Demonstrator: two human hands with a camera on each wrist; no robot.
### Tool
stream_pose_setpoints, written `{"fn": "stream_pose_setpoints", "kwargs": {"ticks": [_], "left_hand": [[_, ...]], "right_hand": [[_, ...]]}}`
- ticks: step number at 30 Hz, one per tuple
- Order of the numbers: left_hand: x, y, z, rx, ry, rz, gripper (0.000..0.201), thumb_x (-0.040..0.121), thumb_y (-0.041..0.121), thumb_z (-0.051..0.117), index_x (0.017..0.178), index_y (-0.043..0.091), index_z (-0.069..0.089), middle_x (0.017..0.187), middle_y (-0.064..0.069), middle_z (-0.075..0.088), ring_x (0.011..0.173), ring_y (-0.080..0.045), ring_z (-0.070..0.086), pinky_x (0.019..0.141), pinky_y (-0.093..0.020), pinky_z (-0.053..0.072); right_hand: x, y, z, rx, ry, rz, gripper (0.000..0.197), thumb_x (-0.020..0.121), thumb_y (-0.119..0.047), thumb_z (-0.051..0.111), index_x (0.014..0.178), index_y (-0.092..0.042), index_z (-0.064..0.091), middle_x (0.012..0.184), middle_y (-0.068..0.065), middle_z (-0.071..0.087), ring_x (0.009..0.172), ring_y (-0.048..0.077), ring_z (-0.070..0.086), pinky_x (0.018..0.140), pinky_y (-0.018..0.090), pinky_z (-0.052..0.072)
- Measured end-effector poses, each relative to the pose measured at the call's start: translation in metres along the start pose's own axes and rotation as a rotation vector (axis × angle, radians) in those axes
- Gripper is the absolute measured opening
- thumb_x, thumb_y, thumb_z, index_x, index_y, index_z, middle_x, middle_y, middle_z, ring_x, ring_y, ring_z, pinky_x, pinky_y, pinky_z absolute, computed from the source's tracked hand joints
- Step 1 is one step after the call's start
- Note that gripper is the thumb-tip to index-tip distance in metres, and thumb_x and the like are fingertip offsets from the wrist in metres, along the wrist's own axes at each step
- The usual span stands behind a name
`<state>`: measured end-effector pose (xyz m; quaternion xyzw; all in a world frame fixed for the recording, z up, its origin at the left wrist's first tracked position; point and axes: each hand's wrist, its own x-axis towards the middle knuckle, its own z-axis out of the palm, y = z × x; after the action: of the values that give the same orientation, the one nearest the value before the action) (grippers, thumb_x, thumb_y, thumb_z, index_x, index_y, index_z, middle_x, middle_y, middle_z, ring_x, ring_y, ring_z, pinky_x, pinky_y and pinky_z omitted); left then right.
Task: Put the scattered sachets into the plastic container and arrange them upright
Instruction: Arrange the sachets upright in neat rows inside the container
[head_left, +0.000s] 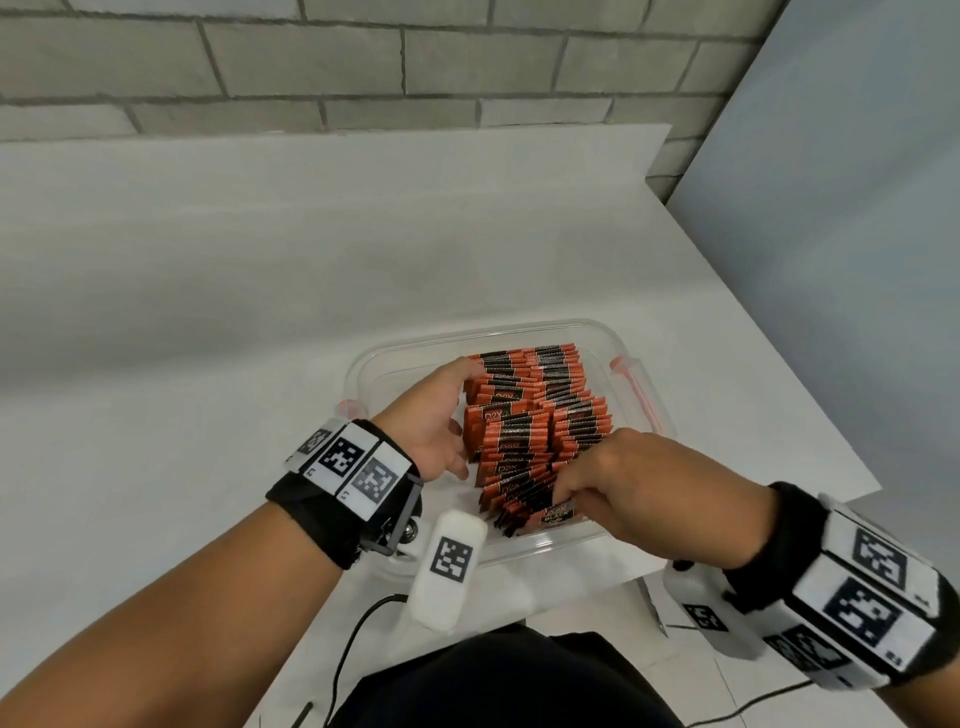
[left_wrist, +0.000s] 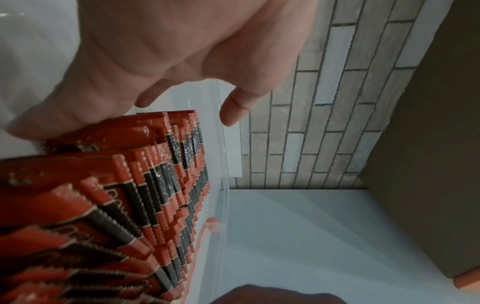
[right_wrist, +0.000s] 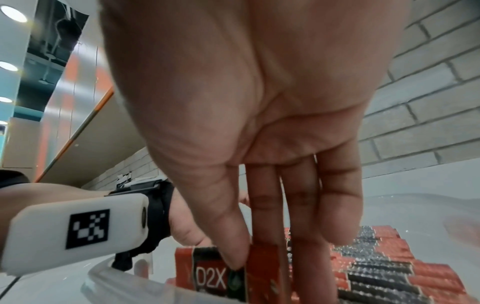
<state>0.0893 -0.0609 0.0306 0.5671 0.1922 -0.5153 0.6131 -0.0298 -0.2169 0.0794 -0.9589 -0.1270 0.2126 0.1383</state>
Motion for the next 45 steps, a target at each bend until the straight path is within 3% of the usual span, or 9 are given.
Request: {"fn": "stream_pose_setpoints", "kwargs": {"ticks": [8,12,18,25,29,33,35,41,45], "left_hand": [[0.003,0.0,-0.004,0.019,-0.026,0.021,0.066,0.091,0.036,0.052,0.142,0.004,0.026,0.137,-0.033,0.043,0.122,-0.049,0.046,0.11,-0.064,0.021],[0.004,-0.001,-0.004,0.047,-0.021,0.03,0.048,0.093,0.035,0.05,0.128,0.006,0.037,0.099,-0.023,0.059,0.106,-0.038,0.054,0.109,-0.062,0.026],[-0.005,0.0,-0.001,0.068,-0.041,0.049,0.038,0.094,0.035,0.048,0.123,0.01,0.042,0.129,-0.024,0.051,0.125,-0.043,0.045,0.111,-0.062,0.021],[-0.002,0.001,-0.003,0.063,-0.06,0.024,0.028,0.093,0.034,0.047,0.107,0.01,0.046,0.117,-0.017,0.053,0.125,-0.04,0.046,0.112,-0.061,0.022],[0.0,0.002,-0.003,0.045,-0.048,0.025,0.025,0.093,0.034,0.049,0.105,0.011,0.049,0.095,-0.017,0.063,0.095,-0.032,0.059,0.109,-0.06,0.027],[-0.002,0.001,-0.005,0.018,-0.038,0.051,0.059,0.092,0.034,0.051,0.143,0.012,0.03,0.149,-0.027,0.03,0.135,-0.043,0.034,0.113,-0.062,0.016],[-0.001,0.001,-0.008,-0.012,-0.03,0.046,0.073,0.091,0.035,0.052,0.15,0.012,0.017,0.154,-0.029,0.015,0.14,-0.046,0.023,0.113,-0.061,0.016],[0.003,-0.001,-0.013,-0.027,-0.1,-0.046,0.071,0.088,0.039,0.053,0.14,-0.004,0.031,0.092,-0.017,0.066,0.093,-0.036,0.06,0.097,-0.057,0.036],[-0.002,0.001,-0.009,-0.001,-0.12,-0.052,0.057,0.09,0.037,0.049,0.128,-0.004,0.044,0.103,-0.02,0.065,0.098,-0.037,0.06,0.093,-0.056,0.039]], "right_hand": [[-0.004,-0.005,0.002,0.078,-0.115,-0.039,0.035,0.094,-0.034,0.052,0.126,-0.023,0.057,0.118,-0.011,0.061,0.103,0.005,0.054,0.09,0.018,0.043],[0.0,-0.004,0.004,-0.011,-0.229,-0.016,0.039,0.091,-0.044,0.055,0.124,-0.024,0.059,0.115,-0.009,0.065,0.102,0.011,0.06,0.088,0.031,0.049],[0.002,-0.01,0.006,-0.102,-0.194,-0.022,0.036,0.095,-0.039,0.049,0.128,-0.026,0.054,0.114,-0.006,0.046,0.104,0.011,0.043,0.089,0.024,0.041],[0.003,-0.011,0.009,-0.101,-0.215,-0.016,0.03,0.096,-0.033,0.047,0.118,-0.018,0.059,0.11,-0.002,0.06,0.098,0.015,0.057,0.088,0.031,0.048],[0.005,-0.011,0.015,-0.207,-0.219,-0.035,0.036,0.096,-0.038,0.039,0.119,-0.02,0.06,0.109,-0.003,0.056,0.099,0.016,0.051,0.09,0.031,0.044],[0.003,-0.015,0.017,-0.212,-0.179,-0.025,0.038,0.098,-0.041,0.036,0.124,-0.021,0.055,0.115,-0.003,0.046,0.105,0.015,0.042,0.094,0.031,0.039],[0.001,-0.018,0.019,-0.158,-0.137,-0.028,0.034,0.098,-0.036,0.038,0.124,-0.021,0.053,0.115,-0.004,0.051,0.103,0.015,0.048,0.09,0.029,0.043],[0.003,-0.015,0.02,-0.134,-0.155,-0.057,0.031,0.096,-0.032,0.041,0.111,-0.015,0.061,0.102,-0.001,0.063,0.09,0.016,0.06,0.082,0.028,0.049],[0.005,-0.012,0.024,-0.176,-0.144,-0.077,0.03,0.094,-0.032,0.041,0.105,-0.015,0.063,0.096,-0.001,0.064,0.084,0.016,0.06,0.078,0.029,0.05]]}}
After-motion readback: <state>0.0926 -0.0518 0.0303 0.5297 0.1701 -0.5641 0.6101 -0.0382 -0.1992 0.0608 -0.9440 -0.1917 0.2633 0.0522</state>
